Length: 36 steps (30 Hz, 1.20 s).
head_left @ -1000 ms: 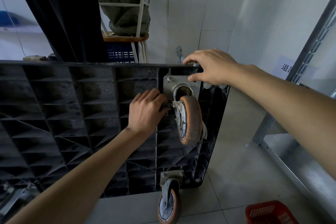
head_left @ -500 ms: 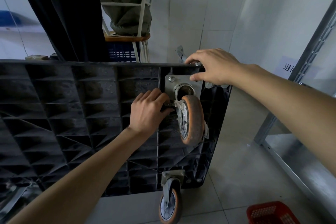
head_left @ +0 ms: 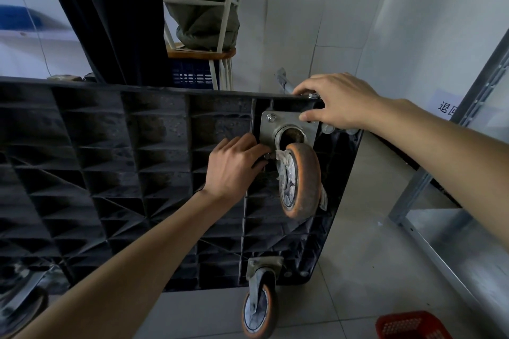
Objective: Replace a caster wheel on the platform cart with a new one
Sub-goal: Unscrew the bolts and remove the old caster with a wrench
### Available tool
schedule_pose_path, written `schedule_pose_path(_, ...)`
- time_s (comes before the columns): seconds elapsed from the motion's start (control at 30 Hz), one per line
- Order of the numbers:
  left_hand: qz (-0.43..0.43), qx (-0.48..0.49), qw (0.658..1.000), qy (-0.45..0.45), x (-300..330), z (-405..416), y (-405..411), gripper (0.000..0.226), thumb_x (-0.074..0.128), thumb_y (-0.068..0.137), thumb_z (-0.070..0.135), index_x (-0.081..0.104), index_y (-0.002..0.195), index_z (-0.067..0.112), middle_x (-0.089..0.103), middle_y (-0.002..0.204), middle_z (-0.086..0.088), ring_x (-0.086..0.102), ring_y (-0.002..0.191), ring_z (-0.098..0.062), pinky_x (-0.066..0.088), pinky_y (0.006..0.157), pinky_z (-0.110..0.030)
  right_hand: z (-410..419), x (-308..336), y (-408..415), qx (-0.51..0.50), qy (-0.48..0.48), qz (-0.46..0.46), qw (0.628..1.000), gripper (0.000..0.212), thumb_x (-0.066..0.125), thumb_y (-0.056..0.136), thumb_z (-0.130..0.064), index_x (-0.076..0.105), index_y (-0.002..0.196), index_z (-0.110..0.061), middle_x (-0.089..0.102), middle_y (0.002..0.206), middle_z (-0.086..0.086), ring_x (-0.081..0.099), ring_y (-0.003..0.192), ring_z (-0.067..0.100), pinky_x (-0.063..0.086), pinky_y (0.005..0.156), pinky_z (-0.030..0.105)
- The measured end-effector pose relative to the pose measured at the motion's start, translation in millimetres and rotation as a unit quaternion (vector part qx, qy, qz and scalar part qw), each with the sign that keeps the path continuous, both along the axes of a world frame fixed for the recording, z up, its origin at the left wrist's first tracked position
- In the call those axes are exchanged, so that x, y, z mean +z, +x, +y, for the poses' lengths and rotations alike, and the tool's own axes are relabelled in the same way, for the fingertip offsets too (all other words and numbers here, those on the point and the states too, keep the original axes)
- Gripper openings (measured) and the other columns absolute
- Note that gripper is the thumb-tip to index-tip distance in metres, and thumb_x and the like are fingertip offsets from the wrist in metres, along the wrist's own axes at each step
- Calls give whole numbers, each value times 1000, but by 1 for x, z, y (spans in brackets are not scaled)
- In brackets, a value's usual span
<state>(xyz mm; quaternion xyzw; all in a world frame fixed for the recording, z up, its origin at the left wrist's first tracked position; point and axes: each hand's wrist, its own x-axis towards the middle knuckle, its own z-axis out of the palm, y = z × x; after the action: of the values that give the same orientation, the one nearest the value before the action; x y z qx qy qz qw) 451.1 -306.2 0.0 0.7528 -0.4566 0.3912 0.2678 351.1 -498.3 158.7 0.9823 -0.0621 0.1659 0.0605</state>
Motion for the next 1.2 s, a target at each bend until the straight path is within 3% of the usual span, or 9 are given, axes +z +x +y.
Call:
schedule_pose_path(0.17, 9, 7, 1000, 0, 5, -2, -1, 27, 89, 70, 34, 71, 86, 22, 64, 86, 5, 64, 73, -19, 46, 62, -30, -1, 0, 0, 2, -6, -1, 1000, 52, 75, 85, -46, 58, 133, -35, 61, 128, -10, 56, 119, 25, 34, 85, 30)
schedule_pose_path(0.37, -9, -15, 1000, 7, -1, -1, 2, 33, 90, 70, 30, 75, 98, 23, 64, 87, 4, 65, 75, -20, 48, 63, -31, -2, 0, -1, 3, -5, -4, 1000, 52, 76, 85, -45, 58, 133, -35, 61, 127, -10, 56, 118, 24, 31, 84, 29)
schedule_pose_path(0.57, 13, 7, 1000, -6, 3, -8, 0, 30, 88, 68, 38, 69, 84, 21, 65, 82, 6, 64, 71, -19, 48, 63, -31, -3, -1, 0, 3, -9, -4, 1000, 53, 75, 85, -47, 58, 134, -36, 61, 129, -10, 56, 119, 25, 36, 86, 32)
schedule_pose_path(0.77, -8, -21, 1000, 11, -3, -3, 4, 37, 89, 70, 31, 71, 101, 22, 65, 89, 4, 67, 78, -20, 46, 65, -30, -3, -2, 0, 6, -9, -7, 1000, 52, 74, 86, -48, 57, 134, -36, 61, 130, -10, 56, 118, 24, 35, 85, 32)
schedule_pose_path(0.9, -2, -35, 999, -9, -3, -4, 5, 21, 86, 75, 26, 75, 93, 21, 67, 87, 5, 67, 74, -19, 47, 63, -29, -3, -2, -1, 8, -8, -8, 1000, 53, 74, 86, -47, 57, 134, -35, 61, 131, -10, 56, 120, 24, 35, 86, 32)
schedule_pose_path(1.03, 9, -8, 1000, -10, 2, -9, 2, 30, 88, 70, 36, 68, 84, 18, 65, 82, 4, 65, 70, -21, 49, 61, -31, -3, -1, -1, 5, -9, -8, 1000, 53, 75, 86, -47, 58, 134, -35, 61, 130, -10, 56, 119, 24, 34, 85, 31)
schedule_pose_path(1.2, -7, -21, 1000, 4, -4, -5, 3, 34, 87, 72, 32, 69, 99, 20, 65, 88, 2, 66, 76, -22, 51, 62, -33, -2, -2, -2, 9, -3, -9, 1000, 51, 75, 86, -45, 59, 132, -35, 61, 127, -9, 56, 117, 24, 33, 84, 30)
